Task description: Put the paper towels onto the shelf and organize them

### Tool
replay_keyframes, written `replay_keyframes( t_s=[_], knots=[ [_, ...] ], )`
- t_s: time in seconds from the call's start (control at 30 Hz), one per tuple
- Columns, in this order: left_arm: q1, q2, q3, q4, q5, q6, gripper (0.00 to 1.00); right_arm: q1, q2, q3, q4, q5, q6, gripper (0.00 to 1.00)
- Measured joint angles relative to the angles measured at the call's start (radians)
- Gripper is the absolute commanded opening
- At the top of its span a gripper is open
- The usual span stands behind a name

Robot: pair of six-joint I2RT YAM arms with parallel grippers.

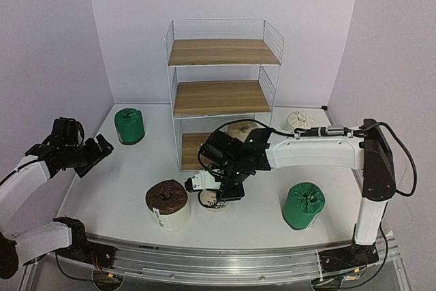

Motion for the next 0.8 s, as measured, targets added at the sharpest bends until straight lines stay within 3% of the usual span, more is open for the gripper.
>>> replay_keyframes(
  t_s=[0.07, 0.23, 0.57, 0.8],
  knots=[
    [0.0, 0.0, 0.0, 0.0, 0.0, 0.0, 1.0, 0.0, 0.002, 0.0, 0.001, 0.004, 0.004, 0.43],
    [0.0, 0.0, 0.0, 0.0, -0.001, 0.0, 1.0, 0.0, 0.006, 0.006, 0.001, 0.003, 0.006, 0.33],
    [0.0, 0.0, 0.0, 0.0, -0.004, 0.0, 1.0, 0.0, 0.007, 0.033, -0.016, 0.046, -0.051, 0.3],
    [0.0, 0.0, 0.0, -0.001, -0.01, 0.0, 0.99, -0.026, 0.029, 0.151, -0.02, 0.072, -0.128, 0.31]
  ],
)
